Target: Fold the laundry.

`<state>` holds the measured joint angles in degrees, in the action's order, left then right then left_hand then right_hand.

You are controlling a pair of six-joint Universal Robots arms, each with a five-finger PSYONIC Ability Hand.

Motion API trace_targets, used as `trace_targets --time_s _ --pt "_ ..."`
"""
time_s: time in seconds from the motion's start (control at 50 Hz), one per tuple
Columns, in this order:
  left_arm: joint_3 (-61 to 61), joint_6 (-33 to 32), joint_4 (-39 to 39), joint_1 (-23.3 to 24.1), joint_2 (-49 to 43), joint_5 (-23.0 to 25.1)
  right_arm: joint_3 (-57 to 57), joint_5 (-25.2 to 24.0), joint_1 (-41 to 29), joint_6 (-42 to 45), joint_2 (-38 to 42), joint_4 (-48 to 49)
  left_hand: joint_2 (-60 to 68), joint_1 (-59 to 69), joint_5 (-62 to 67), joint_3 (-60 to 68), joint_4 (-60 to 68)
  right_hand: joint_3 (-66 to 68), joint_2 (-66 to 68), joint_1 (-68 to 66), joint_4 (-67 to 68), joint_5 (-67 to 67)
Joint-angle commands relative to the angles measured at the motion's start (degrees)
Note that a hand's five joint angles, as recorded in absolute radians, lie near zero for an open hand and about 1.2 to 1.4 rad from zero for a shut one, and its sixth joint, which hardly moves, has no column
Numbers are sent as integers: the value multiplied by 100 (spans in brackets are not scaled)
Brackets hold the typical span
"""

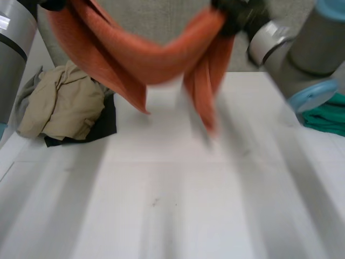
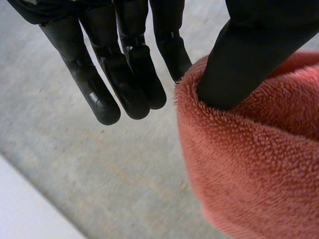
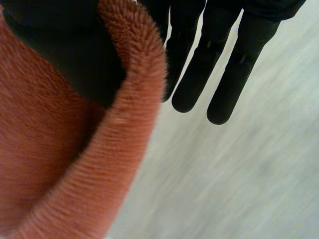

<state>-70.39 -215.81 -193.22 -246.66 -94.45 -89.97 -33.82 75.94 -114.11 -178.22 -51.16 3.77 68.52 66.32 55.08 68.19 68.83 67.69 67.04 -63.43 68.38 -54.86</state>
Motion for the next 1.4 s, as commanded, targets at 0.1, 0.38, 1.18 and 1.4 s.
trace_targets --time_s 0.1,0.38,1.18,1.4 --pt "-1149 382 -110 -136 -248 -118 -3337 -141 47 672 -1678 1741 1148 1368 1492 1181 1117 1231 1296 -1657 1162 -1514" --pt "-3262 347 -1051 -57 -1075 -12 -5345 271 -243 2572 -571 679 1148 1368 1492 1181 1117 -3377 -3312 2951 -3445 3093" --pt "-3684 812 -823 -488 -73 50 -4509 166 -216 2469 -1230 -1215 1148 1368 1492 1181 1117 -3767 -3702 3342 -3836 3484" --pt "-3684 839 -787 -549 32 138 -4528 1229 -533 2528 -535 246 1148 1368 1492 1181 1117 -3616 -3551 3190 -3685 3333"
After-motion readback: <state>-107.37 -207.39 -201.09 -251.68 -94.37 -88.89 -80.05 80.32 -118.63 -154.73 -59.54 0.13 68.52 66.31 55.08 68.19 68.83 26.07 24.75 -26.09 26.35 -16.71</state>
